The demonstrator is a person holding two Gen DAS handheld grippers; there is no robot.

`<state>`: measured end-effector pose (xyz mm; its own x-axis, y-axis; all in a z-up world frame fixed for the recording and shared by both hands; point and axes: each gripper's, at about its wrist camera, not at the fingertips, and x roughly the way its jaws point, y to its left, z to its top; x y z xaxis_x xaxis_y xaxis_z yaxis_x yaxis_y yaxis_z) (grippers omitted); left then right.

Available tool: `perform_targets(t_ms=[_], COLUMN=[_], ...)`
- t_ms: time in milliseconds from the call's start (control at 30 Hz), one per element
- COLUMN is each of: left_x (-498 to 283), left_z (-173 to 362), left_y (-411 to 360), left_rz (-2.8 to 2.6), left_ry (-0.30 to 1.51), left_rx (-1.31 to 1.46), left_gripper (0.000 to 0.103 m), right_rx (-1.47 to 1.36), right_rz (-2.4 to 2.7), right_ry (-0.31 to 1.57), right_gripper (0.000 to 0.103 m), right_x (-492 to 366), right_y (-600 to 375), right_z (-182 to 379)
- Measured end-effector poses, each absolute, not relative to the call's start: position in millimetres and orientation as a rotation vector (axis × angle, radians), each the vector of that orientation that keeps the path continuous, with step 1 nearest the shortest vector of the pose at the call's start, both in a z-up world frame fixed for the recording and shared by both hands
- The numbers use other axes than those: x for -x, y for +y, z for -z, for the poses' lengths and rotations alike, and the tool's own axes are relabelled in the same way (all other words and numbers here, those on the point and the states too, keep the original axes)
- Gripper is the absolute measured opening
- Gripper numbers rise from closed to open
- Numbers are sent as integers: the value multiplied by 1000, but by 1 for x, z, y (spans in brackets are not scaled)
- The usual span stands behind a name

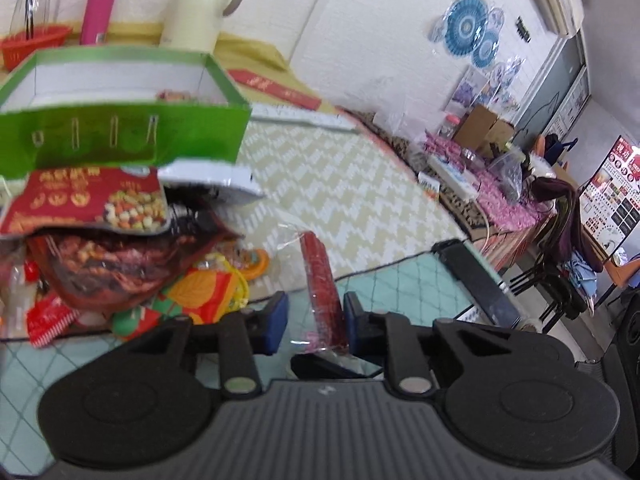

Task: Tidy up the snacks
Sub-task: 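Grasp the red sausage sticks and barcode pack with the left tool, then lower the sausage sticks and barcode pack into the box, open left tool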

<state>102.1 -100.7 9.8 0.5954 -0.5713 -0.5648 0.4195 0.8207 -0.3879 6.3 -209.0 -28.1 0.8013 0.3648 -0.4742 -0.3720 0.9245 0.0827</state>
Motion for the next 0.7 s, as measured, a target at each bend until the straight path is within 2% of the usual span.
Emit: perform_targets(t_ms=[233, 433, 700], left_x=[-106, -150, -228], left_z=[-61, -92, -82], left_y=[-75, -39, 3], left_rz=[541, 457, 420], left_ry=[566, 510, 546], left_rx=[229, 265, 333], left_gripper=[18, 18, 18], right_rx=[70, 98, 77], right_rz=[-456, -527, -578], right_ry=[356, 274, 319], right_gripper=[47, 47, 47], right_x=[-21, -76, -159], right_y=[-196, -169, -144], right_z=[-15, -40, -43])
